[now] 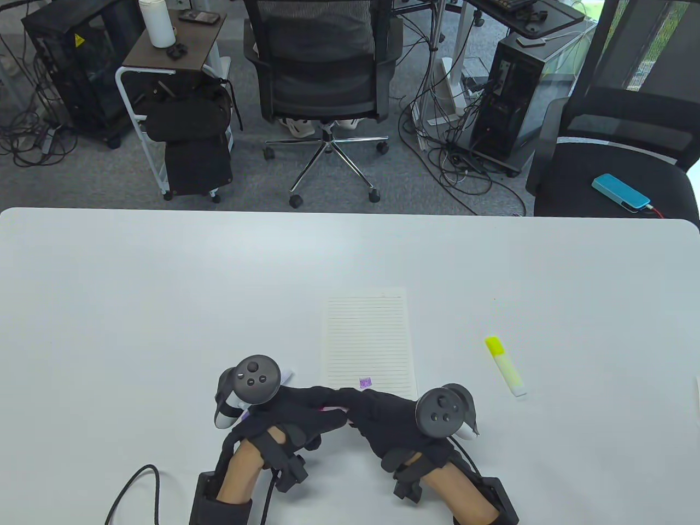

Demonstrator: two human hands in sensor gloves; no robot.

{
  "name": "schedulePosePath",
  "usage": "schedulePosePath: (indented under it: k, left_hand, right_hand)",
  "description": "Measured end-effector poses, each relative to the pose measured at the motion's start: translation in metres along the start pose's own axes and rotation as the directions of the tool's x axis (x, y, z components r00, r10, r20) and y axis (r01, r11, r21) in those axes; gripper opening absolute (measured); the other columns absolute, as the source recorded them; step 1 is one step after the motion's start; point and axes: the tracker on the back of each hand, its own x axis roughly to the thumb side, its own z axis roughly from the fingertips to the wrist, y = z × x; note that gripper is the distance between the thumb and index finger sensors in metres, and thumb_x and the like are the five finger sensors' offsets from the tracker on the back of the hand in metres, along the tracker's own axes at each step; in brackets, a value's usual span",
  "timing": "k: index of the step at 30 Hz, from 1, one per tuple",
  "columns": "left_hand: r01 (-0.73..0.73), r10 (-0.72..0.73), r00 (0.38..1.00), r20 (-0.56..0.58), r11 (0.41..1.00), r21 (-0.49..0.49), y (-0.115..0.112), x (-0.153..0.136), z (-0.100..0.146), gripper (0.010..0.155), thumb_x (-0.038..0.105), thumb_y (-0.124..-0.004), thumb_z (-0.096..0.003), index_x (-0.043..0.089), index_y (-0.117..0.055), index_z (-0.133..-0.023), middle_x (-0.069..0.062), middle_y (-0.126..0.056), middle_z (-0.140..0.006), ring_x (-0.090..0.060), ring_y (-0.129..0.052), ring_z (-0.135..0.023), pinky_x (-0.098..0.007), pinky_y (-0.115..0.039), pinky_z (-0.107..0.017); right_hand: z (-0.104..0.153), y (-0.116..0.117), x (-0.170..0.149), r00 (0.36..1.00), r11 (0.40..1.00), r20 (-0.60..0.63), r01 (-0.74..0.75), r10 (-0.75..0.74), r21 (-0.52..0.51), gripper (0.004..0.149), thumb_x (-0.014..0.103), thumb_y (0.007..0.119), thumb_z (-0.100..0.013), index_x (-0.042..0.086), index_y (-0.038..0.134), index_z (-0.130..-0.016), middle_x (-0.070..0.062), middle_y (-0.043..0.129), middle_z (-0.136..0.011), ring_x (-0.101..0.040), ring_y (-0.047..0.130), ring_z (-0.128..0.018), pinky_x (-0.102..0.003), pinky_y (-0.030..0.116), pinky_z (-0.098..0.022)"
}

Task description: Apply highlighter ink on paper

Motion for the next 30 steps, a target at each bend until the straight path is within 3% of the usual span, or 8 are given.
schedulePosePath:
  k: [3, 6, 11, 18, 22, 24, 27, 30]
  left_hand:
    - [-0.016, 0.016, 1.0, -0.002, 1.0, 0.004, -0.003, -0.002, -0.002, 0.057, 0.06, -0.09, -0.0331, 0.021, -0.093, -0.074, -0.002, -0.103, -0.069, 0.008, -0.106, -0.006, -0.032, -0.102, -0.025]
    - [0.022, -0.023, 1.0, 0.007, 0.996, 0.09, -0.007, 0.007, -0.001, 0.054, 0.055, -0.089, -0.0327, 0.016, -0.092, -0.07, -0.006, -0.101, -0.063, 0.008, -0.103, -0.003, -0.031, -0.102, -0.023]
    - [0.081, -0.088, 0.995, 0.036, 0.981, 0.176, -0.014, 0.023, 0.0, 0.053, 0.051, -0.083, -0.0334, 0.012, -0.086, -0.069, -0.009, -0.095, -0.058, 0.008, -0.098, 0.0, -0.029, -0.102, -0.019]
    - [0.153, -0.166, 0.985, 0.042, 0.961, 0.23, -0.025, 0.029, -0.002, 0.053, 0.05, -0.079, -0.0329, 0.01, -0.084, -0.068, -0.011, -0.093, -0.055, 0.007, -0.095, 0.004, -0.027, -0.101, -0.014]
    - [0.155, -0.17, 0.984, 0.045, 0.958, 0.24, -0.021, 0.03, 0.001, 0.053, 0.051, -0.079, -0.0351, 0.011, -0.084, -0.07, -0.01, -0.093, -0.057, 0.004, -0.097, -0.002, -0.034, -0.099, -0.022]
    - [0.24, -0.263, 0.963, 0.051, 0.932, 0.272, -0.016, 0.035, 0.003, 0.053, 0.052, -0.078, -0.0367, 0.013, -0.083, -0.073, -0.008, -0.093, -0.061, 0.001, -0.099, -0.011, -0.039, -0.096, -0.03]
    - [0.298, -0.322, 0.946, 0.032, 0.906, 0.299, -0.009, 0.038, 0.008, 0.052, 0.049, -0.08, -0.0377, 0.019, -0.084, -0.079, -0.005, -0.092, -0.071, -0.007, -0.103, -0.031, -0.049, -0.089, -0.046]
    - [0.344, -0.355, 0.934, -0.031, 0.873, 0.347, 0.006, 0.033, 0.014, 0.051, 0.048, -0.084, -0.0373, 0.025, -0.085, -0.083, -0.001, -0.092, -0.078, -0.013, -0.105, -0.046, -0.054, -0.084, -0.052]
  right_hand:
    - [0.0, 0.001, -0.002, 1.0, 1.0, -0.006, 0.018, -0.018, -0.006, 0.045, 0.033, 0.065, -0.064, 0.018, 0.062, -0.106, -0.014, 0.084, -0.082, -0.031, 0.09, -0.055, -0.06, 0.07, -0.061]
    - [0.001, -0.002, -0.003, 1.0, 1.0, -0.018, -0.013, 0.013, -0.02, 0.045, 0.031, 0.063, -0.064, 0.019, 0.06, -0.107, -0.014, 0.082, -0.083, -0.031, 0.088, -0.055, -0.06, 0.069, -0.061]
    - [0.002, -0.007, -0.002, 1.0, 0.998, -0.022, 0.021, -0.022, -0.059, 0.045, 0.031, 0.062, -0.063, 0.02, 0.06, -0.107, -0.017, 0.079, -0.081, -0.03, 0.087, -0.048, -0.058, 0.071, -0.057]
    - [0.003, -0.014, -0.009, 0.999, 0.999, -0.031, 0.03, -0.031, -0.02, 0.046, 0.03, 0.062, -0.063, 0.021, 0.059, -0.108, -0.018, 0.078, -0.08, -0.028, 0.086, -0.043, -0.057, 0.074, -0.054]
    - [0.002, -0.013, -0.008, 0.998, 0.998, -0.043, 0.043, -0.046, -0.055, 0.045, 0.031, 0.062, -0.064, 0.021, 0.058, -0.108, -0.017, 0.077, -0.082, -0.03, 0.086, -0.047, -0.058, 0.071, -0.057]
    - [0.001, -0.013, -0.008, 0.997, 0.994, -0.047, 0.06, -0.065, -0.093, 0.045, 0.033, 0.063, -0.065, 0.022, 0.058, -0.108, -0.016, 0.077, -0.085, -0.033, 0.087, -0.051, -0.059, 0.069, -0.059]
    - [0.001, -0.014, -0.012, 0.995, 0.995, -0.061, 0.081, -0.085, -0.064, 0.052, 0.039, 0.062, -0.066, 0.02, 0.048, -0.112, -0.02, 0.069, -0.098, -0.04, 0.084, -0.068, -0.063, 0.065, -0.063]
    - [0.004, -0.017, -0.019, 0.992, 0.994, -0.078, 0.096, -0.1, -0.055, 0.057, 0.042, 0.06, -0.066, 0.02, 0.041, -0.115, -0.024, 0.057, -0.11, -0.047, 0.076, -0.084, -0.066, 0.061, -0.064]
